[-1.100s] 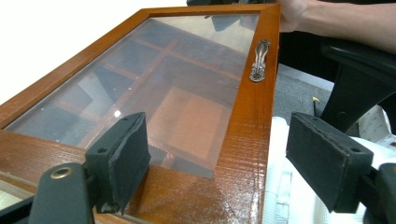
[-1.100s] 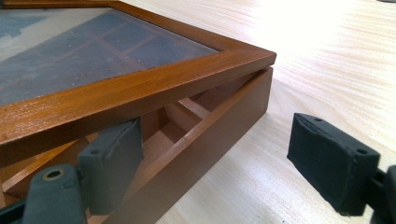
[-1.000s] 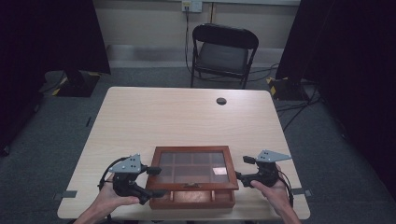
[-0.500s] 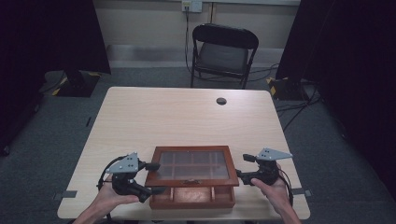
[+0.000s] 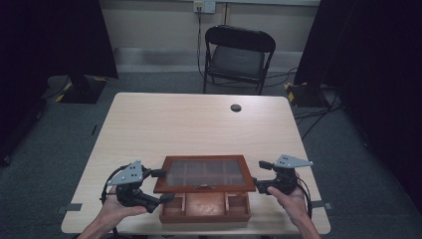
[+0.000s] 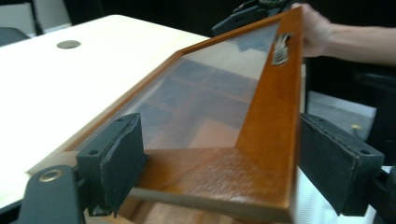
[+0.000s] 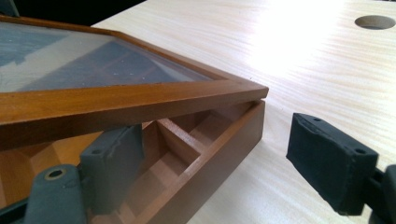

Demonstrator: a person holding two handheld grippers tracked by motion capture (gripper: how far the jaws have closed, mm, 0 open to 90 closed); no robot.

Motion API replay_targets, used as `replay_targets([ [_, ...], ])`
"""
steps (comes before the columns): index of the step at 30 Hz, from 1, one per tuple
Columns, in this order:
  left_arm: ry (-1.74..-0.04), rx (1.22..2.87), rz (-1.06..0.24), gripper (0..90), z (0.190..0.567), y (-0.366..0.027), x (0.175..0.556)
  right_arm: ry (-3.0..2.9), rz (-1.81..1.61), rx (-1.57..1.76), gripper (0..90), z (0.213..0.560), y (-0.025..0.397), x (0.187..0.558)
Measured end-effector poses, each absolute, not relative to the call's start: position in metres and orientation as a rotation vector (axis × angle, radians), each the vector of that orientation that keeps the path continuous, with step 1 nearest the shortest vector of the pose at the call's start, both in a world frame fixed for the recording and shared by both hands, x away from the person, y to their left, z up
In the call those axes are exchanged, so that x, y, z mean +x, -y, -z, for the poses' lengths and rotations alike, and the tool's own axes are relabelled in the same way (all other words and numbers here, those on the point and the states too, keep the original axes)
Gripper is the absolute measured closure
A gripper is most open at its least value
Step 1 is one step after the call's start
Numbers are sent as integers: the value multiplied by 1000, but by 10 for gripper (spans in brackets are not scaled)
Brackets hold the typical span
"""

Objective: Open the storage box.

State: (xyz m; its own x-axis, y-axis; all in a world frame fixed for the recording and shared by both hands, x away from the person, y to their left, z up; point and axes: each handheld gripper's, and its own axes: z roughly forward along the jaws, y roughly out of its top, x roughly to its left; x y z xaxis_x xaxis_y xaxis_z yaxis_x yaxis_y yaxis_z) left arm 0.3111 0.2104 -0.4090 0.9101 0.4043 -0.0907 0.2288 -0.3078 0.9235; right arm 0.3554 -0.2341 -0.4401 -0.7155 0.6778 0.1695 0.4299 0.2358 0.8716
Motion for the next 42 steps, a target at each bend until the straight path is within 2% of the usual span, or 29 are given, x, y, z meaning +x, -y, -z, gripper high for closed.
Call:
replay_targets([
  [14,-530,1884,-238,224,409,-217,322,-2261,-1481,1031,204,432,232,363],
  [21,-600,1829,-242,307,410,-224,333,-2264,-1511,1012,231,428,227,369],
  [28,-664,1793,-234,347,413,-231,345,-2253,-1521,999,230,425,224,376],
  [38,-673,1821,-252,406,419,-228,358,-2272,-1538,979,238,423,213,385],
  [42,-685,1804,-249,464,415,-229,368,-2262,-1575,978,264,420,208,392],
])
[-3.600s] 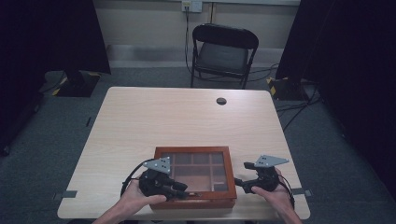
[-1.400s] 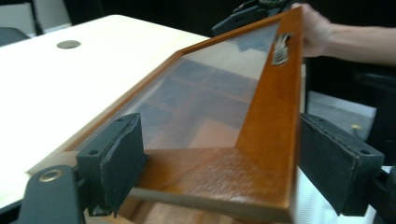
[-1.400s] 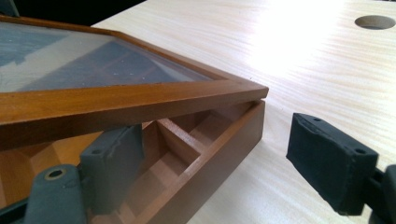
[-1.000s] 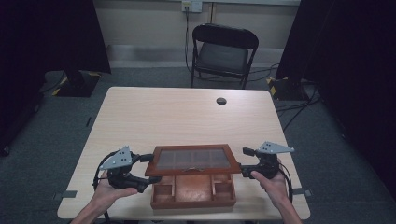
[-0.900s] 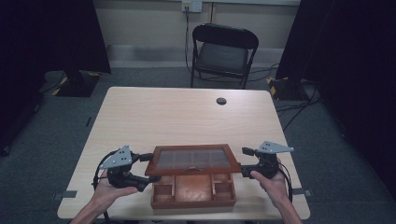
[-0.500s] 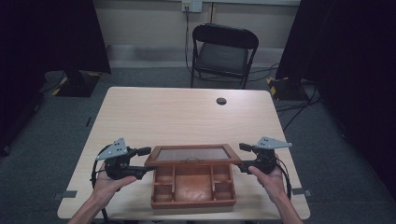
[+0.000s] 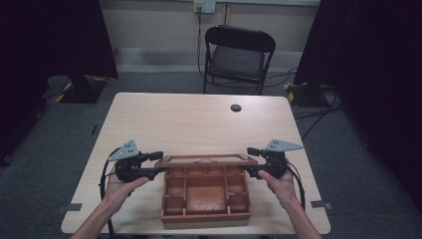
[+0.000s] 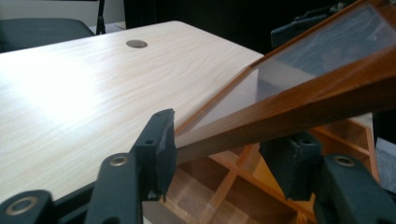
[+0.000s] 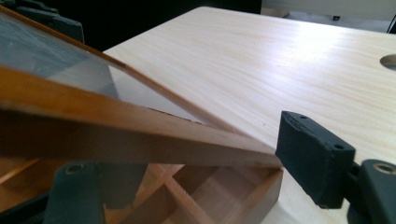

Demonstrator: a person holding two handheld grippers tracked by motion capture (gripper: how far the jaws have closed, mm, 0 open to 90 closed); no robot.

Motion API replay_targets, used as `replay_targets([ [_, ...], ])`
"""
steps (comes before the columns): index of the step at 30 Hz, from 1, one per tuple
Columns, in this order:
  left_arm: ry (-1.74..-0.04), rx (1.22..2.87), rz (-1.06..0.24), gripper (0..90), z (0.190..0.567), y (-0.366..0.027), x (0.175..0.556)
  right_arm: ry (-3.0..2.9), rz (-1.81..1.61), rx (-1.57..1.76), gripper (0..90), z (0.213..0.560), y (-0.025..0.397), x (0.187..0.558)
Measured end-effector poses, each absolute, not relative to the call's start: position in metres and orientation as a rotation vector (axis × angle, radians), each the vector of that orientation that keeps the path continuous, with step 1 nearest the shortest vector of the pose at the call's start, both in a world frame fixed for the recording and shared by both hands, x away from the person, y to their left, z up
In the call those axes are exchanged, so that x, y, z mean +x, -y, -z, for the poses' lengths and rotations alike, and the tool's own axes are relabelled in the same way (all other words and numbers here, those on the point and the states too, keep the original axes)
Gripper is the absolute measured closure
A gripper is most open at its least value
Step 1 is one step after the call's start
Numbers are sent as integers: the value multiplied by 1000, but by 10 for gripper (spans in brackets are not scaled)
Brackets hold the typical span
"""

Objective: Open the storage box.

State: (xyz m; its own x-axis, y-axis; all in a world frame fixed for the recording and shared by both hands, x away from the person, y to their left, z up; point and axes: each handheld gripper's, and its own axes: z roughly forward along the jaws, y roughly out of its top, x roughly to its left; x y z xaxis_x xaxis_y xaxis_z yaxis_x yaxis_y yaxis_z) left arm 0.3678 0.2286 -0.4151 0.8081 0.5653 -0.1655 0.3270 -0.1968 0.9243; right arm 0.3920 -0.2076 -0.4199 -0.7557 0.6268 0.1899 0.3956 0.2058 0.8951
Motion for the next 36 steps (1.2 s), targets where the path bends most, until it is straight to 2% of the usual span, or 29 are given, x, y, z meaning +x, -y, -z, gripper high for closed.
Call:
replay_targets([
  [12,-714,1772,-225,487,415,-220,382,-2257,-1601,1003,268,420,206,407],
  [20,-715,1824,-222,509,418,-217,394,-2278,-1581,1015,324,428,201,417],
  [22,-717,1815,-221,508,419,-215,396,-2289,-1564,1019,366,432,198,420],
  [36,-746,1833,-218,529,431,-213,410,-2319,-1568,1026,403,437,191,431],
])
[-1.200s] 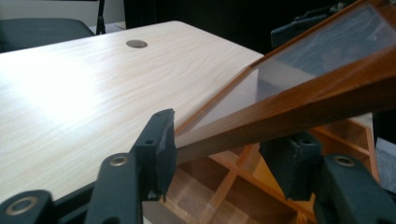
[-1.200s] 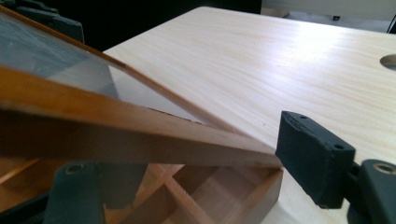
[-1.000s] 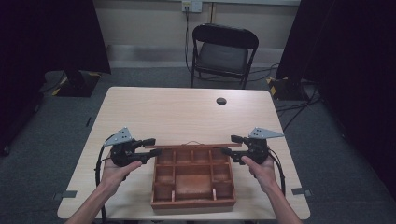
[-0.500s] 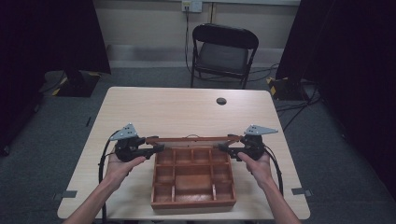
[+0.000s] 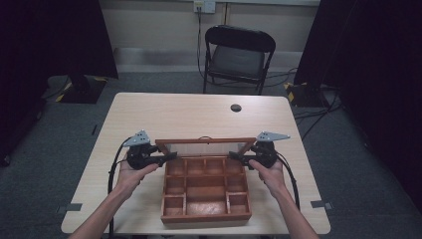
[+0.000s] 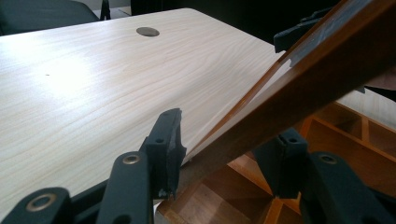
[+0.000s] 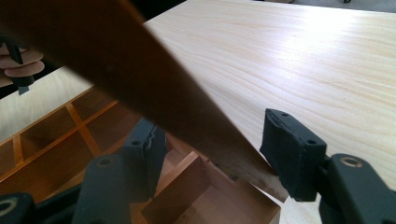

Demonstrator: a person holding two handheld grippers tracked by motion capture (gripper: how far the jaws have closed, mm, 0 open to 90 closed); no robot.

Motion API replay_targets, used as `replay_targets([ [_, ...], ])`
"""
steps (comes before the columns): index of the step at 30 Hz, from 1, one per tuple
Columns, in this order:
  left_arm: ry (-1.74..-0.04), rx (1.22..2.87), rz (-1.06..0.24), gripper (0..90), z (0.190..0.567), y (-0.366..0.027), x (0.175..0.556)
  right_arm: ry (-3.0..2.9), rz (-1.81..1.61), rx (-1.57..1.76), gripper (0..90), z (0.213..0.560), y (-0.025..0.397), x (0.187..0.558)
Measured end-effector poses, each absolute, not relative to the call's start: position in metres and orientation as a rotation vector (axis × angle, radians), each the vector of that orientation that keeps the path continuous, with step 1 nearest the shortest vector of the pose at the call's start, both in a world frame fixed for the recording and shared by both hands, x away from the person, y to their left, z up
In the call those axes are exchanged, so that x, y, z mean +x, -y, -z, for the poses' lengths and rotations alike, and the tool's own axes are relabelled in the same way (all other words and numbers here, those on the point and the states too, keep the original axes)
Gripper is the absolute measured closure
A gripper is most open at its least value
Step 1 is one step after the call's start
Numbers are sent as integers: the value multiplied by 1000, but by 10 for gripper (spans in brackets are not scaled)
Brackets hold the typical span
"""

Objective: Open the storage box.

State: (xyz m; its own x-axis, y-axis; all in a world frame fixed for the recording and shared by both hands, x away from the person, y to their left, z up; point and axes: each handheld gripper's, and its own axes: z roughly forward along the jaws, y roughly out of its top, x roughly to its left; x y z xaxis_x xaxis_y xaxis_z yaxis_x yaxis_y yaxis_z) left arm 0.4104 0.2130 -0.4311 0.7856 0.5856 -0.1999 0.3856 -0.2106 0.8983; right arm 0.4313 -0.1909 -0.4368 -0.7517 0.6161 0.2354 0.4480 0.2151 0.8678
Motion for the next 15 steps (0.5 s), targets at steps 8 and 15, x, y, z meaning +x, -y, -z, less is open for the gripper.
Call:
replay_targets([
  [8,-766,1845,-206,552,437,-215,419,-2305,-1591,1035,417,437,191,436],
  [15,-776,1860,-211,565,441,-214,422,-2302,-1602,1042,425,438,191,439],
])
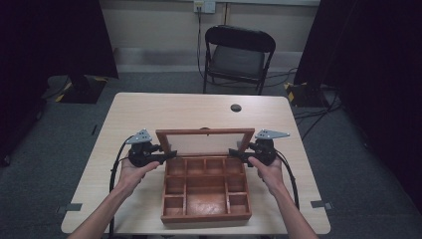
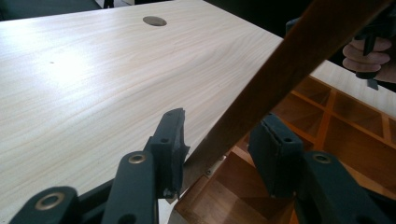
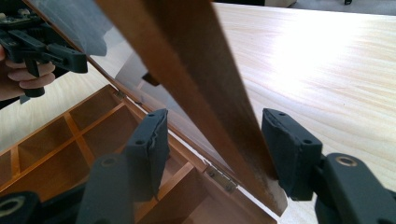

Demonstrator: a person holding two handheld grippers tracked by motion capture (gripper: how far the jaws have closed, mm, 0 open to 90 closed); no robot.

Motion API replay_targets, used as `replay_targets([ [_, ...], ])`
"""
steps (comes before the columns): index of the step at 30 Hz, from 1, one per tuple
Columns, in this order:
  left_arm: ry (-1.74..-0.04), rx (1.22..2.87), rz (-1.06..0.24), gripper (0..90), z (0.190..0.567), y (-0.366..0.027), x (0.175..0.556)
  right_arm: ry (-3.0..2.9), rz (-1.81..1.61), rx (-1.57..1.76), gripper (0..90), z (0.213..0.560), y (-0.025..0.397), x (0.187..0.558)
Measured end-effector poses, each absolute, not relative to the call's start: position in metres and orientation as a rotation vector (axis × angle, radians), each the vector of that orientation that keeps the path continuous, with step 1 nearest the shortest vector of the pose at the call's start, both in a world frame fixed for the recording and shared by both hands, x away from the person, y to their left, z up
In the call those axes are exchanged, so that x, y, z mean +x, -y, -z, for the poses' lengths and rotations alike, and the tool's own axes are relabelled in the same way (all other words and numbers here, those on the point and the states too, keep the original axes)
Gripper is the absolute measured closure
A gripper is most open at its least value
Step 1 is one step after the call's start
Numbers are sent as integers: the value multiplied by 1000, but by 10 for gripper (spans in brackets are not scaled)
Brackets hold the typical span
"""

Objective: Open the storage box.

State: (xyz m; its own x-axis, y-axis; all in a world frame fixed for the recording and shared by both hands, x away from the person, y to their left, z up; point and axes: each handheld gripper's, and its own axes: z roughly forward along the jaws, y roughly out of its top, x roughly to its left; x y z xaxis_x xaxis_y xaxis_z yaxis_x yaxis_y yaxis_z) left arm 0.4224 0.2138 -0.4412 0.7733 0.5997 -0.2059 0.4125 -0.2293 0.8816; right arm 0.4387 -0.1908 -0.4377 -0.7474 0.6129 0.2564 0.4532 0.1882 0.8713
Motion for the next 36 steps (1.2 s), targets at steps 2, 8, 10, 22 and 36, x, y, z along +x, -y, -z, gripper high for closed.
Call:
replay_targets([
  [2,-779,1860,-211,574,442,-214,423,-2300,-1604,1042,430,438,191,440],
  [8,-779,1865,-219,592,442,-216,426,-2290,-1612,1048,439,438,190,444],
  [10,-786,1858,-220,598,443,-216,426,-2289,-1614,1051,445,438,190,446],
  [22,-825,1864,-217,623,443,-214,440,-2237,-1620,1098,506,443,192,453],
  [36,-864,1854,-149,620,448,-211,460,-2196,-1584,1168,538,448,195,459],
])
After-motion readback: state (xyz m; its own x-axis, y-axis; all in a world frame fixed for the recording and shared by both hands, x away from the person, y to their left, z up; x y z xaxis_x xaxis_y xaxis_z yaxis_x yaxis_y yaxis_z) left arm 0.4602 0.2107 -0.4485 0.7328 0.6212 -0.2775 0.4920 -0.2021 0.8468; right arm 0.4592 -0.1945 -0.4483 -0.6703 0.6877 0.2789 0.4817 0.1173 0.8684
